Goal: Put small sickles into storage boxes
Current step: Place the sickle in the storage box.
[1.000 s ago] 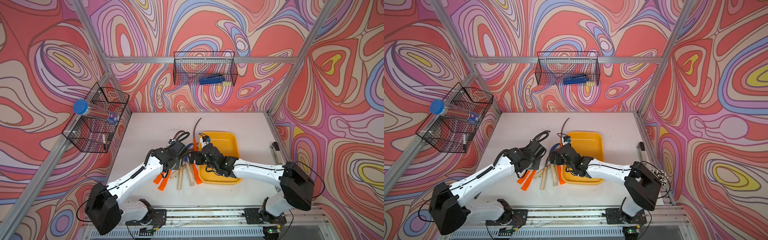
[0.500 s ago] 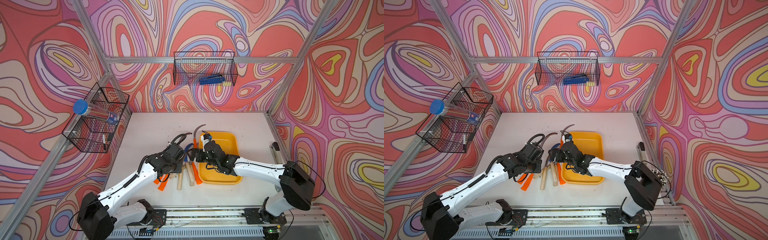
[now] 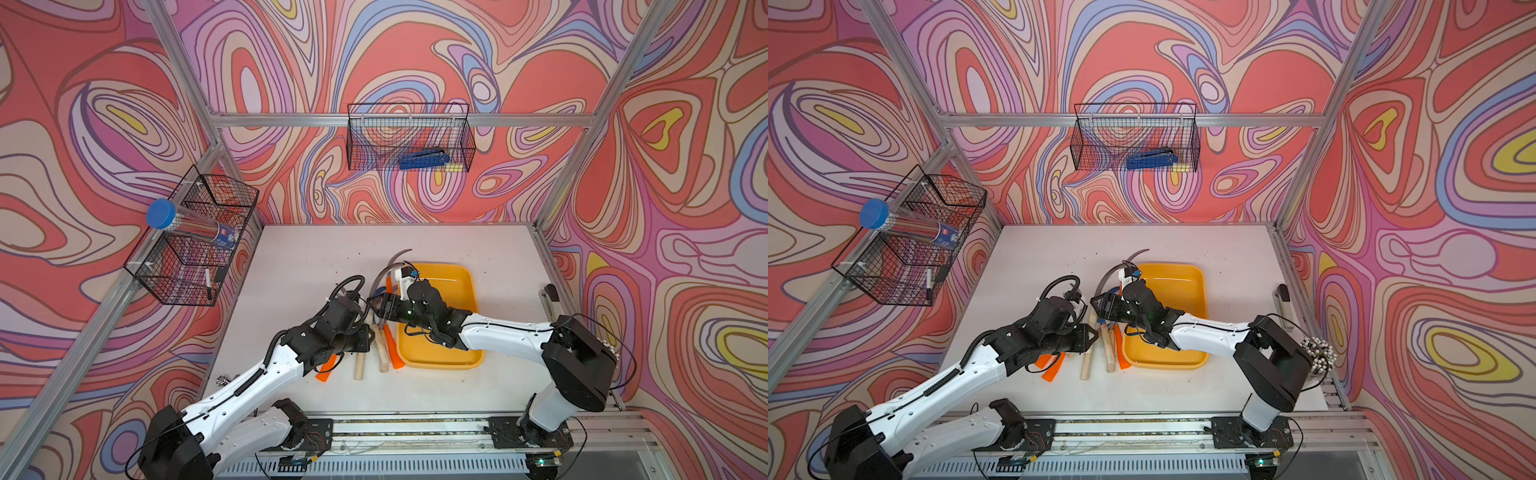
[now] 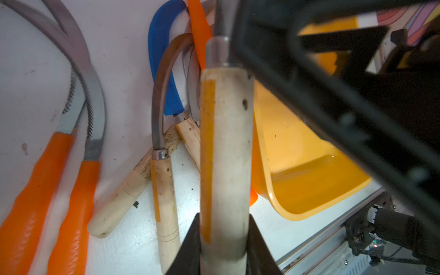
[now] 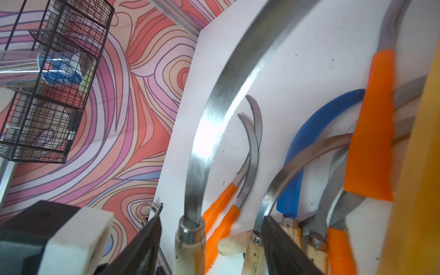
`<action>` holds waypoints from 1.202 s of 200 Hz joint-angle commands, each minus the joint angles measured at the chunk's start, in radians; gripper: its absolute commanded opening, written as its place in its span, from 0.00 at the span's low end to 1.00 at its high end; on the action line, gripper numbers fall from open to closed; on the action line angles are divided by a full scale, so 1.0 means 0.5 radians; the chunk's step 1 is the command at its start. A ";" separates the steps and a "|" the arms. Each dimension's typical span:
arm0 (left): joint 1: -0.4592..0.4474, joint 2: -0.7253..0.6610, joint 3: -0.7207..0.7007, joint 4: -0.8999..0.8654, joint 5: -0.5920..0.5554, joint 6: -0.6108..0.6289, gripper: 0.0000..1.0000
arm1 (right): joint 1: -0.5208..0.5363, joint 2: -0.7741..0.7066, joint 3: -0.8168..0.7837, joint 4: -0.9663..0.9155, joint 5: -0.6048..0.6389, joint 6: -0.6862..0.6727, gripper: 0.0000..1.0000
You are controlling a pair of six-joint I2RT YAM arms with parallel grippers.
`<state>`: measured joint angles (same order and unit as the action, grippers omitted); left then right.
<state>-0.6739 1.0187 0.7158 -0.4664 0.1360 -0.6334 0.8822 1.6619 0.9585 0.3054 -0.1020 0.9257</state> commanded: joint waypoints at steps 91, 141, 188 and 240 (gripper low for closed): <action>0.010 0.009 -0.015 0.184 0.160 -0.027 0.27 | -0.003 0.055 -0.039 0.107 -0.070 0.024 0.15; 0.010 -0.011 0.069 -0.070 0.036 0.007 0.66 | -0.119 -0.049 -0.086 0.022 -0.074 -0.029 0.06; 0.010 -0.074 0.081 -0.199 -0.112 0.025 0.94 | -0.297 -0.168 -0.169 -0.111 -0.162 -0.132 0.04; 0.010 -0.066 0.097 -0.252 -0.244 0.024 1.00 | -0.459 -0.265 -0.256 -0.296 -0.287 -0.280 0.03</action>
<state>-0.6739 0.9955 0.7383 -0.5461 0.0738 -0.6285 0.6769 1.5589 0.8551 0.2134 -0.2050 0.8459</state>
